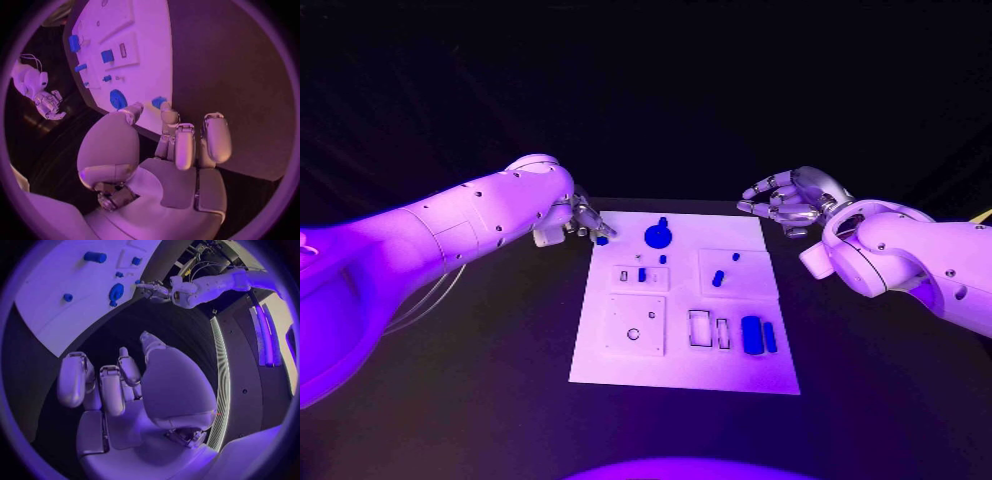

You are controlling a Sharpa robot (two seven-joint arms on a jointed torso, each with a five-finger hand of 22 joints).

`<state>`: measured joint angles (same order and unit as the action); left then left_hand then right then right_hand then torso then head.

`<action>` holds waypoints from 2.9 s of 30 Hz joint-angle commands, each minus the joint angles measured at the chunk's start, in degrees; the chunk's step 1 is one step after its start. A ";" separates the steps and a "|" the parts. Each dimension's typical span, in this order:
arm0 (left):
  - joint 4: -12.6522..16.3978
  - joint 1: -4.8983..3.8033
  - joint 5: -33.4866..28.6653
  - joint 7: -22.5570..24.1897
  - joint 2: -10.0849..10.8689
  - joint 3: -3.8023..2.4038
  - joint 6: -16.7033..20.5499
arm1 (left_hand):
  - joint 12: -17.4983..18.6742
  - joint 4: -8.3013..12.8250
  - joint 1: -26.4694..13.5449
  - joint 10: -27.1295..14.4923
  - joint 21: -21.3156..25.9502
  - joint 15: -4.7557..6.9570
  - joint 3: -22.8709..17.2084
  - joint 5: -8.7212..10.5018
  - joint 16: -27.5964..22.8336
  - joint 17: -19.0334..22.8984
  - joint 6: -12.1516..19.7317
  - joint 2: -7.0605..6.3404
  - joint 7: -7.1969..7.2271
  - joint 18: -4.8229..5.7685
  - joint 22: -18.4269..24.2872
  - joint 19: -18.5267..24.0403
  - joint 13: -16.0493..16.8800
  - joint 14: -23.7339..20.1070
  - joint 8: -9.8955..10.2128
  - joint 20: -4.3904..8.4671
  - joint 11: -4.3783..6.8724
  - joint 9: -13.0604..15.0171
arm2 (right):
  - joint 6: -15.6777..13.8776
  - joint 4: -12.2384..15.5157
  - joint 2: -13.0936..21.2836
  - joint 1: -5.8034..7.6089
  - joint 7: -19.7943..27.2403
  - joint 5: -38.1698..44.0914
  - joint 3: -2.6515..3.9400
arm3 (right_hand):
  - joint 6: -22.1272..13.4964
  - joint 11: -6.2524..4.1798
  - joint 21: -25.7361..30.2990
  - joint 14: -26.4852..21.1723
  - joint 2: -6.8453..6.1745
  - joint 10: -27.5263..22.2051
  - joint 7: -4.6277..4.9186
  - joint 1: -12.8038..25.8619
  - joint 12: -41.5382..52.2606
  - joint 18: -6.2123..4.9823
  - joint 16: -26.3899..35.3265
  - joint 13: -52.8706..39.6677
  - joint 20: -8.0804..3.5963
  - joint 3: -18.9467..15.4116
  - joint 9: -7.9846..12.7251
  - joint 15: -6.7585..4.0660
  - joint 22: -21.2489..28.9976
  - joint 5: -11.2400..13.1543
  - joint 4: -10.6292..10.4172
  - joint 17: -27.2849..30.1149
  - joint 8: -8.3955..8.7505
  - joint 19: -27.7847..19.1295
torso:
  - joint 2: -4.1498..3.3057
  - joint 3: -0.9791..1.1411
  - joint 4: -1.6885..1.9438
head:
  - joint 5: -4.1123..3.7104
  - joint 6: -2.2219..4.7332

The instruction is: Assemble the parts on the task board

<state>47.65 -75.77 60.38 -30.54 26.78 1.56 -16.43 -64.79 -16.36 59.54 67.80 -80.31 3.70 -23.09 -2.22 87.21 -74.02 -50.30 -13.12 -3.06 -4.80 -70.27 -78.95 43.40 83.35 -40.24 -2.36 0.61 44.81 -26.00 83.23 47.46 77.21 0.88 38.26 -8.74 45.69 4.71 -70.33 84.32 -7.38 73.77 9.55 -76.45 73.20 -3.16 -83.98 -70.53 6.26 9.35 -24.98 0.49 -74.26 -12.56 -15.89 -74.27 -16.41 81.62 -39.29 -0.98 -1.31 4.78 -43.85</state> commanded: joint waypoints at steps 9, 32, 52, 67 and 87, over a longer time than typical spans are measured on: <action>-1.05 -0.06 0.40 -0.98 -1.15 0.07 -1.25 | -1.64 -0.25 0.12 2.62 -1.43 0.63 2.50 -0.69 1.47 -13.57 -1.59 1.46 0.29 1.00 -2.18 -1.61 2.22 5.91 0.31 0.26 0.52 0.56 | 0.14 -0.04 -0.14 -0.01 0.07 0.09 0.01 | -0.34 -0.15 0.71 2.69 -0.22 -0.91 -0.15 1.57 -0.47 -1.34 0.64 0.19 -0.11 0.41 -0.75 -0.31 -5.18 -0.95 -0.51 -4.50 -1.11 -0.75 | 0.03 -0.02 0.03 | -0.06 -0.05; -2.16 -0.06 0.61 -1.57 -1.50 0.09 -1.21 | -2.18 -0.22 0.41 3.25 -1.79 0.83 3.39 -0.71 1.70 -13.98 -1.95 2.45 0.55 1.14 -2.87 -2.01 3.00 6.04 -0.12 0.44 0.75 0.82 | 0.12 -0.03 -0.11 -0.01 0.05 0.13 0.01 | -0.34 -0.15 0.71 2.69 -0.22 -0.91 -0.15 1.57 -0.47 -1.34 0.64 0.19 -0.11 0.41 -0.75 -0.31 -5.18 -0.95 -0.51 -4.50 -1.11 -0.75 | 0.01 -0.03 0.05 | -0.17 -0.26; -3.44 0.03 1.24 -1.18 -2.77 0.83 -1.31 | -2.37 -0.15 0.79 3.47 -1.92 0.90 3.68 -0.71 1.79 -14.14 -2.03 2.67 0.64 1.18 -3.11 -2.14 3.30 6.09 -0.27 0.51 0.84 0.92 | 0.10 0.16 -0.01 -0.01 0.05 0.23 0.01 | -0.37 -0.17 0.71 2.69 -0.21 -0.76 -0.17 1.62 -0.35 -1.33 0.68 0.08 -0.13 0.41 -0.76 -0.33 -5.18 -0.95 -0.51 -4.48 -1.24 -0.71 | -0.03 0.01 0.03 | -0.51 -0.62; -3.57 0.04 1.22 -1.17 -2.79 1.04 -1.53 | -2.56 2.48 9.63 3.97 -2.03 1.42 1.85 -0.71 1.78 -14.12 -1.66 7.02 1.29 1.21 -3.36 -2.17 3.81 6.08 -0.45 0.99 1.45 1.09 | 0.09 0.13 0.02 -0.01 0.03 0.24 0.01 | -0.37 -0.17 0.71 2.69 -0.21 -0.76 -0.17 1.62 -0.35 -1.33 0.68 0.08 -0.13 0.41 -0.76 -0.33 -5.18 -0.95 -0.51 -4.48 -1.24 -0.71 | 0.07 -0.02 0.05 | -0.66 -0.90; -2.89 0.03 -3.36 0.77 -2.07 0.81 -0.37 | -0.40 7.16 12.89 2.28 -1.02 0.83 -10.76 -0.73 1.32 -13.38 0.19 8.78 0.42 0.86 -1.80 -1.01 1.07 5.84 0.44 0.60 0.75 0.71 | 0.10 0.03 0.07 -0.01 0.02 0.25 0.01 | -0.42 -0.20 0.86 2.70 -0.20 -0.75 -0.20 1.62 -0.40 -1.34 0.72 0.16 -0.16 0.46 -0.77 -0.36 -5.12 -0.98 -0.48 -4.47 -1.42 -0.71 | 0.07 -0.04 0.10 | -0.52 -0.61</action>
<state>44.59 -75.77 57.44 -29.97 24.68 2.36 -16.80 -66.00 -10.22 69.36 70.25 -81.59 4.40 -26.01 -1.29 87.66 -74.02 -51.04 -6.80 -3.26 -4.78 -72.45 -79.64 45.24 83.64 -40.26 -1.66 1.01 46.35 -26.01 83.24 47.50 77.22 0.84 38.41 -8.74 45.69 4.71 -70.33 84.31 -7.38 73.77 9.55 -76.45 73.20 -3.16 -83.98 -70.52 6.26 9.35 -25.00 0.49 -74.26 -12.56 -15.89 -74.27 -16.42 81.62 -39.22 -1.02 -1.20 4.22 -44.50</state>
